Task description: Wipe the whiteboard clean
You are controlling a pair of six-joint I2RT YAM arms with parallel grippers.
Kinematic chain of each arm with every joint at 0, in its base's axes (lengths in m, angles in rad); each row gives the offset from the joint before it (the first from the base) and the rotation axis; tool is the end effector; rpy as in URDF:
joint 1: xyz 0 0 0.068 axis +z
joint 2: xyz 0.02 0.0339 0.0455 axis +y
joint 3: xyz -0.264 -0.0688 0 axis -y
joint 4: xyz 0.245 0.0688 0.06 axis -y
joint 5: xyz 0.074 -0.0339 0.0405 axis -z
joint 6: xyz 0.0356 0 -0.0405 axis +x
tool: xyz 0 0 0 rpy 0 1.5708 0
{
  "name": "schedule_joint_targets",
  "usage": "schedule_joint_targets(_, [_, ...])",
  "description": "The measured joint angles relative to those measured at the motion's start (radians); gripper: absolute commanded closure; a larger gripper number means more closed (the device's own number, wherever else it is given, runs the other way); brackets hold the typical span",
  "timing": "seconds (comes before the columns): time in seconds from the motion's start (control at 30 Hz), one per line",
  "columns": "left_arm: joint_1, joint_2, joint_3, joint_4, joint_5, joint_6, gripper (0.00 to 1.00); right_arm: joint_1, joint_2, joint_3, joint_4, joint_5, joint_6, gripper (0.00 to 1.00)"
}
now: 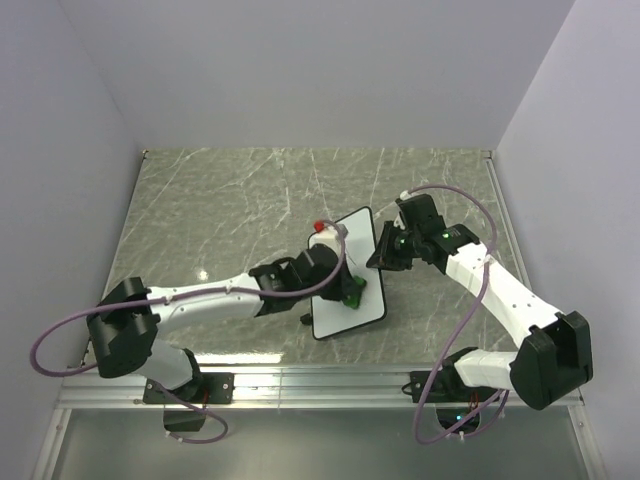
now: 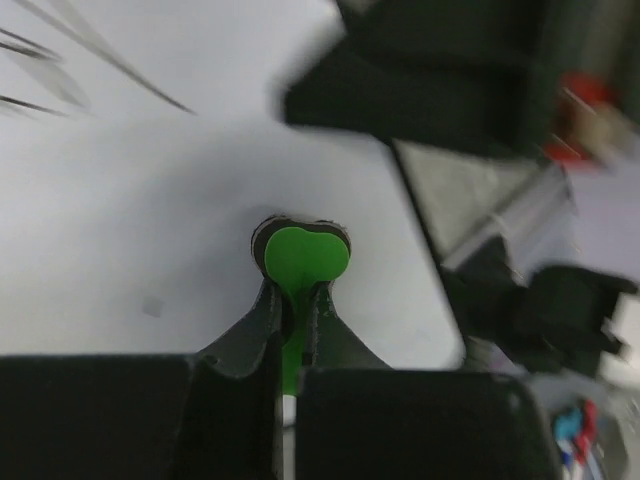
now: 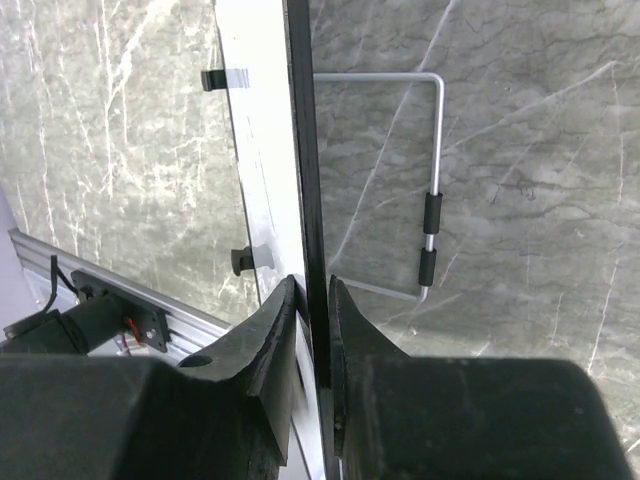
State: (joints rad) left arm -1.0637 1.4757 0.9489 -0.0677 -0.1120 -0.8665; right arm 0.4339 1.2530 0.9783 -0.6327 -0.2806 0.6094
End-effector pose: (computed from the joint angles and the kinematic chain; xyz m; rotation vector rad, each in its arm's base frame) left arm 0.1625 -0.2843 0.2437 0.1605 2.3279 -0.9437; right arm 0.2283 0.1167 0.2703 0.1018 2.5990 0.7640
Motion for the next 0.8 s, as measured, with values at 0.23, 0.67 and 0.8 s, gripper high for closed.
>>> schedule_joint_targets(0.23, [-0.103, -0.038, -0.039, 0.098, 0.089, -0.087, 1.0, 0.0, 0.036, 0.019, 0.005, -0.011, -0.005, 1.0])
schedule_joint_targets(0.67, [0.21, -0.092, -0.317, 0.226, 0.219, -0.148, 1.0, 0.001, 0.003, -0.008, 0.039, -0.019, 0.009, 1.0])
schedule_joint_targets(0.8, [0.257, -0.058, -0.306, 0.209, 0.235, -0.135, 1.0, 0.001, -0.02, -0.029, 0.049, -0.01, 0.019, 1.0])
